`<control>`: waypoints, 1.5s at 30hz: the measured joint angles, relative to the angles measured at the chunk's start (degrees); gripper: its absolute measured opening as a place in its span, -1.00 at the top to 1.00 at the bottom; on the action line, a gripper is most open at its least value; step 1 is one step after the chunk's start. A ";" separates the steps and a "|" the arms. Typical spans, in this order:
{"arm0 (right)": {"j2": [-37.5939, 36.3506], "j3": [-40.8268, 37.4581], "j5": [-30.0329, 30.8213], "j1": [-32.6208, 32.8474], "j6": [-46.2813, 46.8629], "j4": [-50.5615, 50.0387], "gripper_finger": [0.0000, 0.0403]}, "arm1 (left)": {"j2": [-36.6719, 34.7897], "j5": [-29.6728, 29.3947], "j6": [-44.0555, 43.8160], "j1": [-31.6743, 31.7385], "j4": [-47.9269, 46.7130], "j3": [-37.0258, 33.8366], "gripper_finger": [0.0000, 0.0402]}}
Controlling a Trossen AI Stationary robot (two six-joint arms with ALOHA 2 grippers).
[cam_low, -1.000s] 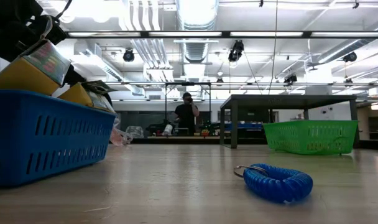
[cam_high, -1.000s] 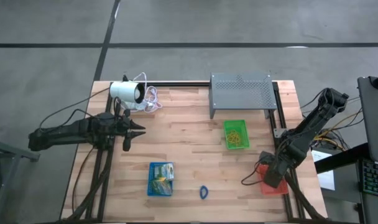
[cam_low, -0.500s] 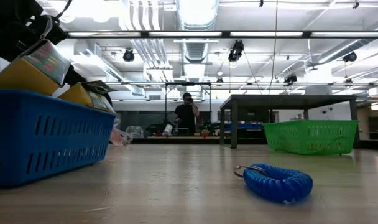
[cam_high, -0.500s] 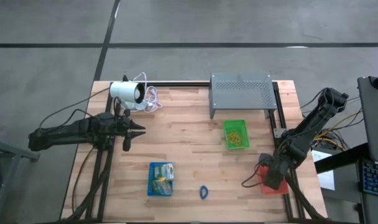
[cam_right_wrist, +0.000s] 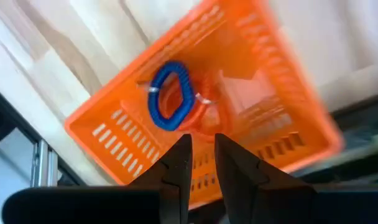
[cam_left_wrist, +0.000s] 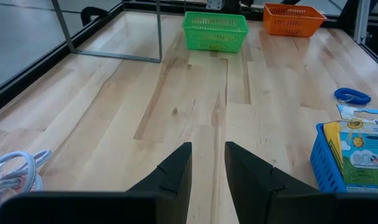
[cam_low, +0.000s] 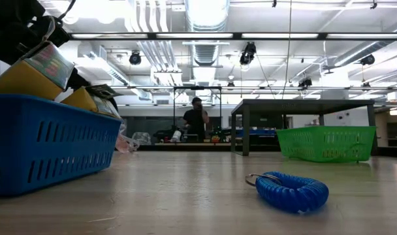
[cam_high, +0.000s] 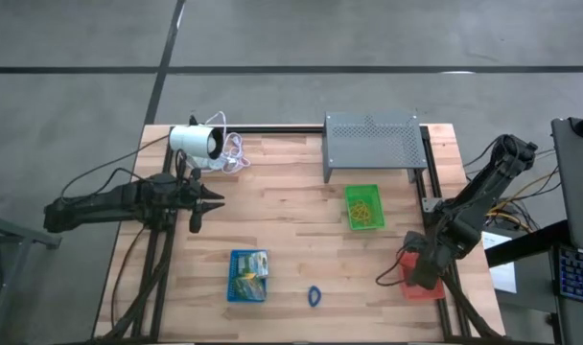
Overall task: Pick & Place Office Desk Supplies
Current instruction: Put the blue spring keychain into the orange bin
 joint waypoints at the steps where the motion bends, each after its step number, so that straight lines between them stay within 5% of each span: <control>1: -0.19 1.38 1.31 0.00 -0.02 -2.19 0.66 | 0.00 0.00 -0.01 -0.01 0.00 0.00 0.51; 7: -1.74 8.96 12.20 -0.07 -0.03 -12.29 0.66 | 0.00 0.00 -0.01 0.00 -0.02 0.00 0.51; 12: -2.50 13.75 28.72 -0.46 -0.32 -10.14 0.66 | 0.00 0.00 -0.01 -0.01 -0.04 0.00 0.51; 17: -1.07 16.26 34.16 -5.12 -1.32 -5.71 0.66 | -0.02 -0.02 0.01 -0.02 -0.04 0.00 0.51; 31: 19.21 17.19 22.77 -21.51 -14.52 25.77 0.66 | -0.02 0.00 0.00 -0.01 -0.07 0.00 0.51; 45: 46.68 32.39 10.18 -23.02 -15.25 28.98 0.39 | -0.02 0.00 0.00 -0.01 -0.07 0.00 0.51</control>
